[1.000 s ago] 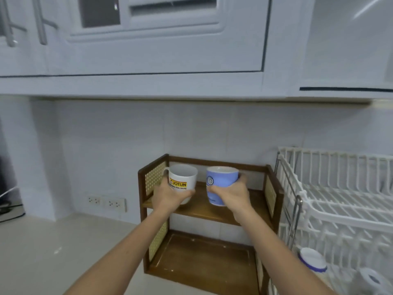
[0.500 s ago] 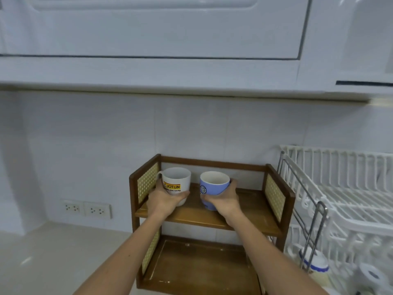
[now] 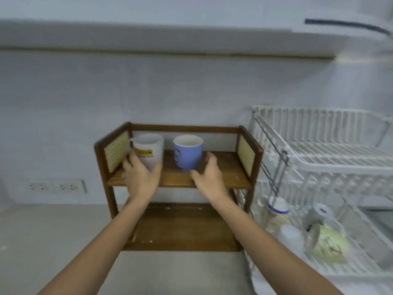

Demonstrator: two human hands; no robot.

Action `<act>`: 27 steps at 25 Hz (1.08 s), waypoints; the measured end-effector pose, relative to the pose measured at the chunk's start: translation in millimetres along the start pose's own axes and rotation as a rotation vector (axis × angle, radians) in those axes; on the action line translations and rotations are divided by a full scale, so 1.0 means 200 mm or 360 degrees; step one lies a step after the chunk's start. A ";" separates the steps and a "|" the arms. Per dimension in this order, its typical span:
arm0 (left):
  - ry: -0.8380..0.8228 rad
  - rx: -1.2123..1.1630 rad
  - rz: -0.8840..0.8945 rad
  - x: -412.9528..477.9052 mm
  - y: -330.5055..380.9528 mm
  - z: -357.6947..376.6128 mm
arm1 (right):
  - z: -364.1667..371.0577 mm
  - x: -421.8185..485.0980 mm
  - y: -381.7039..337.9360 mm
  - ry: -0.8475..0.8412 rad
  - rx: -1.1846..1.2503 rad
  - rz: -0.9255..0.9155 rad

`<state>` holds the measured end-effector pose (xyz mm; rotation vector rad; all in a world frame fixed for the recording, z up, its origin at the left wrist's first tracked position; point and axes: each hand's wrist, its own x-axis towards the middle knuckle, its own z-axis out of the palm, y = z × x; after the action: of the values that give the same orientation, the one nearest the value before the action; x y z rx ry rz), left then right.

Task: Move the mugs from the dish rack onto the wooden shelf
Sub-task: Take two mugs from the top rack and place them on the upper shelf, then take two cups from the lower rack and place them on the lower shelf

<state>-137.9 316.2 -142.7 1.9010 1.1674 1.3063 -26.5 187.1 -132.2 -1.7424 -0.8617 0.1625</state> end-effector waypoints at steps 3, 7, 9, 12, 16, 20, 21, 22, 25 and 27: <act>-0.0088 -0.0233 0.0422 -0.41 0.02 -0.03 | -0.15 -0.41 0.09 -0.0086 0.0174 -0.0195; -0.0498 -0.0428 0.1128 -0.91 0.12 0.04 | -0.62 -0.75 0.30 0.0110 -0.0061 -0.0519; -0.0726 -0.0480 0.1540 -1.08 0.22 0.12 | -0.87 -0.78 0.42 0.0228 -0.0321 -0.0574; -0.1009 -0.0338 0.2066 -1.27 0.35 0.35 | -1.17 -0.73 0.66 0.0057 -0.0686 -0.0145; -0.1052 0.0872 0.2534 -1.42 0.47 0.72 | -1.41 -0.63 0.97 -0.0357 -0.1869 0.0458; -0.1105 0.2037 0.2751 -1.48 0.51 1.02 | -1.50 -0.57 1.16 -0.0388 -0.1962 0.0554; -0.1085 0.2194 0.2800 -1.50 0.53 1.07 | -1.50 -0.56 1.20 -0.0421 -0.1989 0.0520; -0.1089 0.2335 0.2864 -1.52 0.54 1.10 | -1.50 -0.55 1.24 -0.0446 -0.2009 0.0501; -0.1114 0.2563 0.2954 -1.60 0.51 1.17 | -1.49 -0.57 1.34 -0.0459 -0.2039 0.0437; -0.1131 0.2602 0.2894 -1.62 0.50 1.18 | -1.50 -0.58 1.39 -0.0478 -0.2024 0.0349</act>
<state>66.9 -9.0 -296.8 4.2462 -0.6911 -0.6632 171.3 -147.1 -304.1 -3.0615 -1.0792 -0.0042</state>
